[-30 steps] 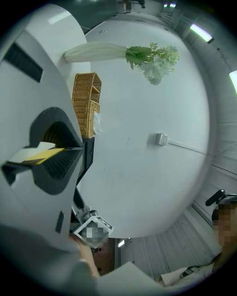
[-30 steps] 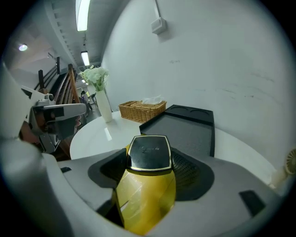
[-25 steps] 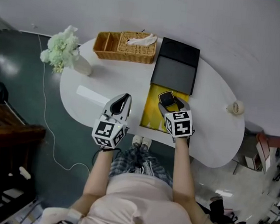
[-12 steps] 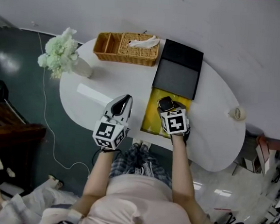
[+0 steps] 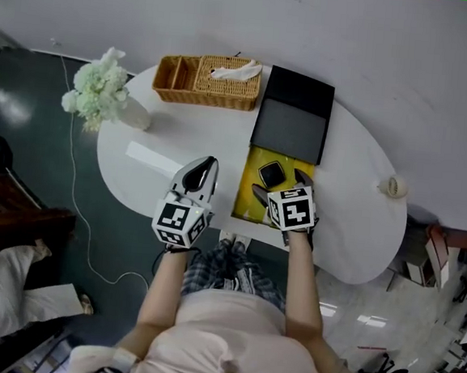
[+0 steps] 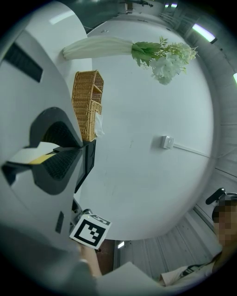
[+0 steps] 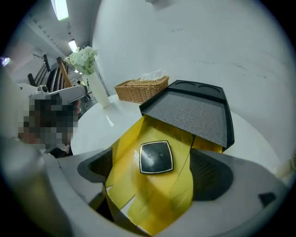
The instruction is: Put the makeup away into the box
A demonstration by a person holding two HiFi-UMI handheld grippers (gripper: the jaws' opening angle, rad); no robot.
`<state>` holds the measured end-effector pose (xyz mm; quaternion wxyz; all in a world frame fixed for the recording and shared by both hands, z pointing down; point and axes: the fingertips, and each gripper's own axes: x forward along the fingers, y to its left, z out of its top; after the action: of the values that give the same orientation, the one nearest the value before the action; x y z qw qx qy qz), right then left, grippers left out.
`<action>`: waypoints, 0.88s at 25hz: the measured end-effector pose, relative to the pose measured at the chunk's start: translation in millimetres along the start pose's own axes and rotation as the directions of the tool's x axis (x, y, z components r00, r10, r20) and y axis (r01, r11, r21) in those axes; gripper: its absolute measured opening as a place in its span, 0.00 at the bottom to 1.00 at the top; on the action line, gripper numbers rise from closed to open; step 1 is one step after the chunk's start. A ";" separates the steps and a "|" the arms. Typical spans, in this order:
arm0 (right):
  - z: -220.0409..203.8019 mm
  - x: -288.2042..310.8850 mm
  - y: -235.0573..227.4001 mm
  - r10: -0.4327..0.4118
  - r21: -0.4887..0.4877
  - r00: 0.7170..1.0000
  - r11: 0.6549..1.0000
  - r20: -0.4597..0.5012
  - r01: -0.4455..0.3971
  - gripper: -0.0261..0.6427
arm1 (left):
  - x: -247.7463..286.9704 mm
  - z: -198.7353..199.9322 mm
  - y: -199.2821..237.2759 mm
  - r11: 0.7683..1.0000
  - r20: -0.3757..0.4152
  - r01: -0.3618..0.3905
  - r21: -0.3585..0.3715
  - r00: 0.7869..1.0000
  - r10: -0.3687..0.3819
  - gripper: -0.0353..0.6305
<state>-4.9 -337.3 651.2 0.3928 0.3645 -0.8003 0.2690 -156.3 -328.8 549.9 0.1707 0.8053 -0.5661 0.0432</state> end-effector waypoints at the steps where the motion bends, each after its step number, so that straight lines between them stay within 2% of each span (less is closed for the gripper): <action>1: 0.2 -1.7 -0.2 -0.001 0.001 1.000 1.000 0.004 0.001 0.80 | -0.7 0.4 -1.3 1.000 0.001 0.001 0.001 1.000 -0.001 0.11; 5: 4.1 -12.4 -2.4 0.001 0.005 0.999 1.000 0.048 -0.001 0.80 | -2.9 3.3 -7.1 1.000 0.007 0.006 0.009 1.000 -0.006 0.11; 8: 11.8 -31.9 -11.5 -0.026 0.023 0.991 0.999 0.134 0.023 0.80 | -5.6 9.2 -12.7 1.000 0.018 0.016 0.021 1.000 -0.016 0.11; 10: 18.4 -52.4 -21.0 -0.052 0.047 0.976 0.998 0.213 0.043 0.80 | -7.8 16.1 -16.4 0.999 0.029 0.020 0.030 0.999 -0.021 0.11; 11: 22.4 -64.9 -26.8 -0.068 0.061 0.963 0.997 0.261 0.054 0.79 | -8.4 20.8 -18.4 0.999 0.037 0.023 0.036 0.999 -0.025 0.11; 15: 32.2 -122.1 -56.7 -0.167 0.135 0.890 0.983 0.424 0.120 0.55 | -8.6 46.1 -26.1 0.998 0.075 0.033 0.060 0.996 -0.038 0.11; 19: 31.0 -175.3 -85.9 -0.286 0.196 0.806 0.957 0.519 0.213 0.36 | -10.0 70.9 -29.2 0.997 0.116 0.027 0.075 0.993 -0.036 0.11; 22: 29.1 -209.4 -101.6 -0.354 0.232 0.740 0.935 0.572 0.268 0.29 | -10.5 85.7 -31.3 0.995 0.143 0.027 0.092 0.989 -0.040 0.11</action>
<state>152.4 -340.1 477.1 0.1305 0.5852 -0.7910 0.1219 -141.7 -337.7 459.7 0.0935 0.8225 -0.5610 0.0072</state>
